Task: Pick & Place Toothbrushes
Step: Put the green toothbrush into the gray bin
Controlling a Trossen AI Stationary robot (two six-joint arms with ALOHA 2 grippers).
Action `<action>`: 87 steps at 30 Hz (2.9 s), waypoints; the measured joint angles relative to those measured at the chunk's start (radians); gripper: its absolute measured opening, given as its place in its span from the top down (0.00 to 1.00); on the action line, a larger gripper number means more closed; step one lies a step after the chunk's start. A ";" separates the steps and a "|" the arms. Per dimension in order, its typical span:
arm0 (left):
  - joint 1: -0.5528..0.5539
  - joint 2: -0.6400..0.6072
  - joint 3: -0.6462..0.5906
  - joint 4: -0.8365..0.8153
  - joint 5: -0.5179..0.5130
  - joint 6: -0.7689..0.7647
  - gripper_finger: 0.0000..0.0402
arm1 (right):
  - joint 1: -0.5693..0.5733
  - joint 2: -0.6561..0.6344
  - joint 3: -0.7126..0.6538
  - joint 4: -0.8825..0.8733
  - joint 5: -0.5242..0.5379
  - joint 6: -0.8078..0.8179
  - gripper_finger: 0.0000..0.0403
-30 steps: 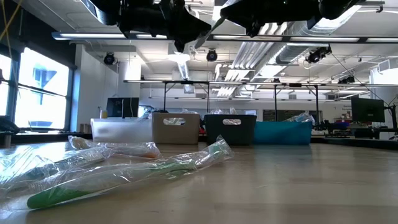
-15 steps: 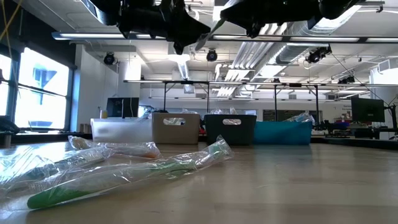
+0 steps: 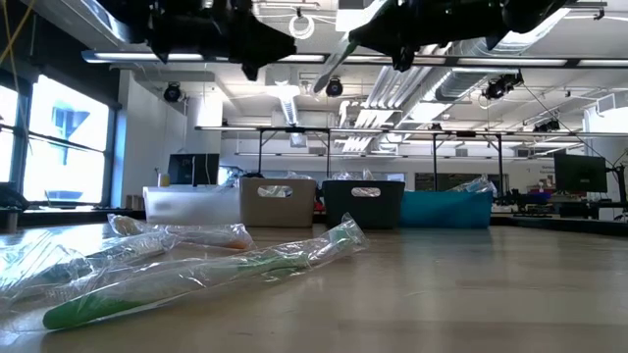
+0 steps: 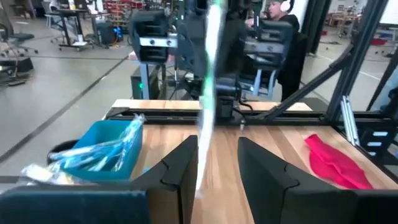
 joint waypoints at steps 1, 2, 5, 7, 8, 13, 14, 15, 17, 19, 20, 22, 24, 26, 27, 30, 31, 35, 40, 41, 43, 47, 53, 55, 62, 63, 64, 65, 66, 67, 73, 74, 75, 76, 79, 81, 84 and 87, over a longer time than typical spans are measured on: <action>0.006 -0.026 -0.023 -0.001 0.001 -0.001 0.72 | -0.003 0.004 0.004 0.000 0.000 0.010 0.94; 0.012 -0.050 -0.042 -0.003 0.004 -0.001 0.72 | -0.007 0.007 0.010 0.001 0.000 0.014 0.94; 0.023 -0.127 -0.103 -0.006 0.001 0.005 0.72 | -0.013 0.008 0.018 -0.004 0.000 0.016 0.94; 0.024 -0.187 -0.146 -0.007 -0.010 0.015 0.72 | -0.012 0.008 0.026 -0.002 -0.001 0.015 0.94; 0.023 -0.215 -0.166 -0.006 -0.021 0.017 0.72 | -0.012 0.008 0.027 -0.002 -0.001 0.016 0.94; 0.023 -0.382 -0.287 -0.015 -0.072 0.018 0.72 | -0.012 0.009 0.055 -0.034 0.000 0.018 0.94; 0.023 -0.420 -0.315 -0.015 -0.077 0.018 0.72 | -0.012 0.015 0.064 -0.037 0.000 0.019 0.94; 0.023 -0.457 -0.341 -0.019 -0.081 0.018 0.72 | -0.009 0.024 0.075 -0.037 0.000 0.021 0.94; 0.023 -0.531 -0.385 -0.037 -0.087 0.017 0.72 | -0.005 0.047 0.094 -0.046 0.000 0.035 0.94; 0.023 -0.603 -0.421 -0.082 -0.087 0.015 0.72 | -0.005 0.081 0.122 -0.055 -0.001 0.040 0.94; 0.023 -0.640 -0.434 -0.108 -0.087 0.015 0.72 | -0.005 0.102 0.143 -0.065 0.000 0.040 0.94; 0.023 -0.709 -0.456 -0.183 -0.087 0.015 0.72 | -0.005 0.145 0.184 -0.093 -0.001 0.043 0.94; 0.023 -0.770 -0.471 -0.248 -0.094 0.015 0.72 | -0.005 0.195 0.230 -0.103 0.000 0.044 0.94; 0.023 -0.829 -0.482 -0.304 -0.094 0.016 0.72 | -0.007 0.244 0.276 -0.127 0.000 0.045 0.94; 0.023 -0.857 -0.486 -0.320 -0.094 0.017 0.72 | -0.008 0.265 0.302 -0.140 0.000 0.046 0.94; 0.023 -0.938 -0.490 -0.391 -0.094 0.018 0.72 | -0.009 0.323 0.386 -0.195 0.008 0.046 0.94; 0.023 -0.963 -0.490 -0.412 -0.094 0.018 0.72 | -0.012 0.341 0.413 -0.217 0.017 0.046 0.94; 0.023 -1.048 -0.490 -0.511 -0.094 0.022 0.72 | -0.024 0.407 0.506 -0.289 0.026 0.046 0.94; 0.022 -1.115 -0.490 -0.577 -0.094 0.016 0.72 | -0.070 0.445 0.565 -0.347 0.023 0.070 0.94; 0.023 -1.121 -0.490 -0.589 -0.094 0.014 0.72 | -0.084 0.448 0.571 -0.357 0.013 0.077 0.94; 0.022 -1.129 -0.490 -0.596 -0.094 0.013 0.72 | -0.115 0.451 0.573 -0.379 -0.025 0.101 0.94; 0.022 -1.131 -0.490 -0.587 -0.094 0.006 0.72 | -0.164 0.451 0.573 -0.396 -0.057 0.126 0.94; 0.022 -1.131 -0.490 -0.584 -0.093 0.006 0.72 | -0.208 0.471 0.575 -0.408 -0.087 0.149 0.94; 0.022 -1.131 -0.490 -0.584 -0.093 0.006 0.72 | -0.221 0.492 0.575 -0.410 -0.100 0.164 0.94; 0.022 -1.131 -0.490 -0.584 -0.093 -0.001 0.72 | -0.239 0.594 0.584 -0.388 -0.134 0.187 0.94; 0.022 -1.131 -0.490 -0.584 -0.094 -0.001 0.72 | -0.243 0.607 0.591 -0.386 -0.144 0.197 0.94; 0.022 -1.131 -0.490 -0.584 -0.093 -0.001 0.72 | -0.244 0.621 0.598 -0.390 -0.157 0.203 0.94; 0.022 -1.131 -0.490 -0.584 -0.093 -0.002 0.72 | -0.244 0.636 0.606 -0.393 -0.168 0.205 0.94; 0.022 -1.131 -0.490 -0.584 -0.093 -0.002 0.72 | -0.244 0.648 0.614 -0.396 -0.174 0.205 0.94; 0.022 -1.131 -0.490 -0.584 -0.093 -0.002 0.72 | -0.244 0.658 0.620 -0.398 -0.178 0.205 0.94; 0.022 -1.131 -0.489 -0.584 -0.093 -0.010 0.72 | -0.242 0.708 0.649 -0.418 -0.183 0.205 0.94; 0.022 -1.131 -0.489 -0.584 -0.093 -0.010 0.72 | -0.242 0.713 0.649 -0.429 -0.182 0.205 0.94; 0.022 -1.131 -0.489 -0.584 -0.093 -0.011 0.72 | -0.242 0.716 0.649 -0.439 -0.181 0.205 0.94; 0.022 -1.131 -0.489 -0.584 -0.093 -0.012 0.72 | -0.242 0.716 0.649 -0.446 -0.179 0.205 0.94; 0.022 -1.131 -0.489 -0.584 -0.093 -0.011 0.72 | -0.240 0.713 0.650 -0.451 -0.182 0.205 0.94; 0.022 -1.131 -0.489 -0.584 -0.093 -0.011 0.72 | -0.240 0.713 0.650 -0.461 -0.188 0.216 0.94; 0.022 -1.131 -0.489 -0.584 -0.093 -0.011 0.72 | -0.239 0.713 0.649 -0.486 -0.183 0.214 0.94; 0.022 -1.131 -0.489 -0.584 -0.093 -0.011 0.72 | -0.232 0.713 0.649 -0.494 -0.176 0.206 0.94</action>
